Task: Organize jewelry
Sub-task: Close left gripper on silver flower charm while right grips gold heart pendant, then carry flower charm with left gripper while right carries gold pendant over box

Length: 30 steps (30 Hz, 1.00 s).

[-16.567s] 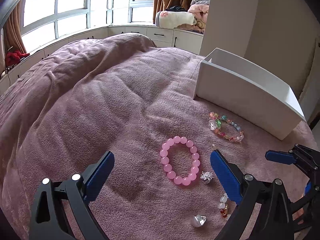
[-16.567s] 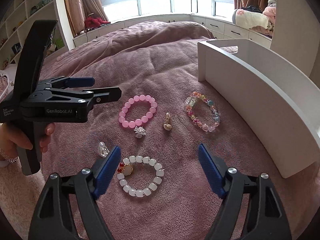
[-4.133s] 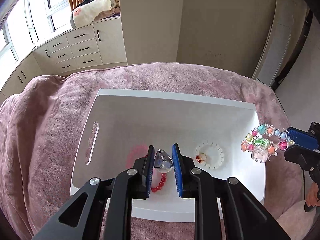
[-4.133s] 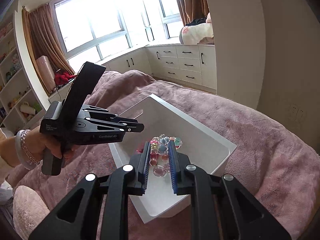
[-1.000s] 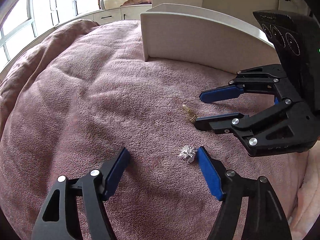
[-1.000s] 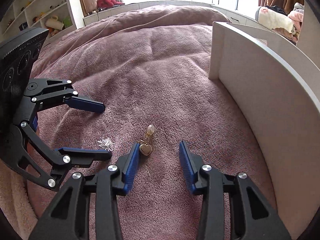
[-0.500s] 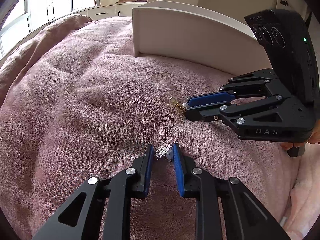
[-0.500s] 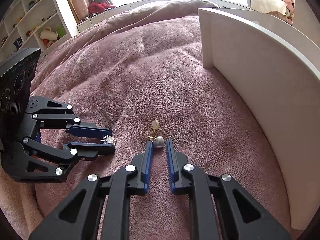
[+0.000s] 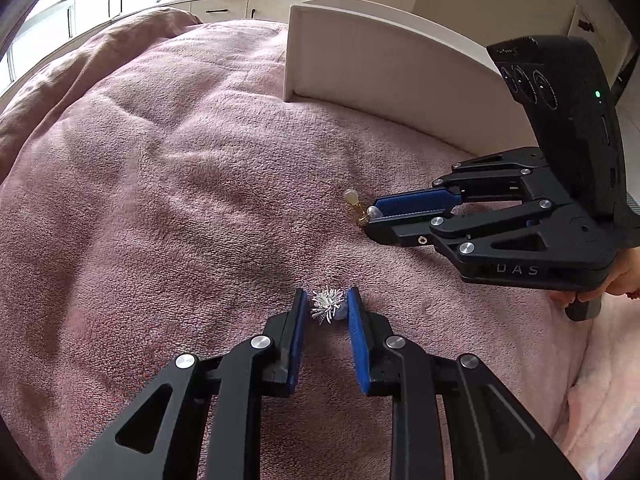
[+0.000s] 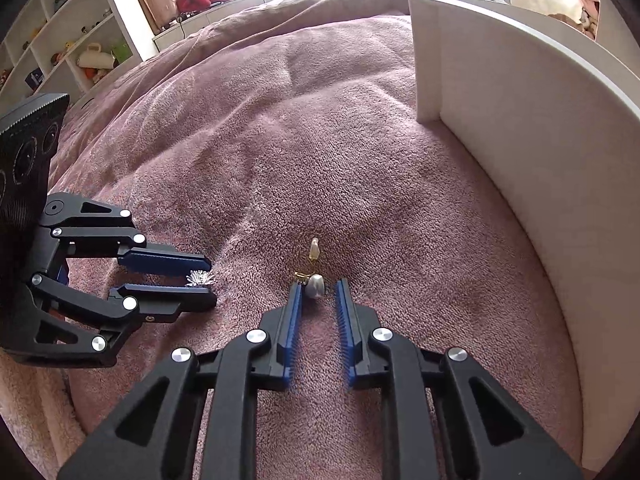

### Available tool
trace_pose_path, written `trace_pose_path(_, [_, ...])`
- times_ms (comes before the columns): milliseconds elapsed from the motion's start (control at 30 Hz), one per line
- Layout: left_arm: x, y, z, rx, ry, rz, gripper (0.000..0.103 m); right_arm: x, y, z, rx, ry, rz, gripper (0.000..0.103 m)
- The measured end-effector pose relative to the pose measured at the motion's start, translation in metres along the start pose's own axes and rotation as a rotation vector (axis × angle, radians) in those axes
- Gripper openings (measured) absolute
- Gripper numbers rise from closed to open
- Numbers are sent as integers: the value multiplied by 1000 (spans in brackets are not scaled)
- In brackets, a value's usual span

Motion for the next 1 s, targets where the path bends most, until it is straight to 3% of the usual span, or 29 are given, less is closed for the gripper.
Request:
trace_pose_path(200, [0,-3,0,-16,7,-10,25,1,-3,-2,1,-6,-24,12])
trace_pose_path(400, [-2,2,-13,0,3,-8,25,1,-5,-18,22,24,-6,11])
trace_pose_path(533, [0,9,-21,50,-27,19,25,3,-10,-35,23,44,-22,11])
trace_pose_path(1000, [22,34,-68,81,42,60,25,3,-16,-112,-14,166,-49,8])
Point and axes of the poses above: each gripper's, at about its wrist camera, not at the fingertips, and z roughly the way its jaws point, y to its right, x to its top, the point moved 3 cm from there along z, roughly the way its jaws point, and after that the axes turned 1 degree about y, right-handed, at the moved point
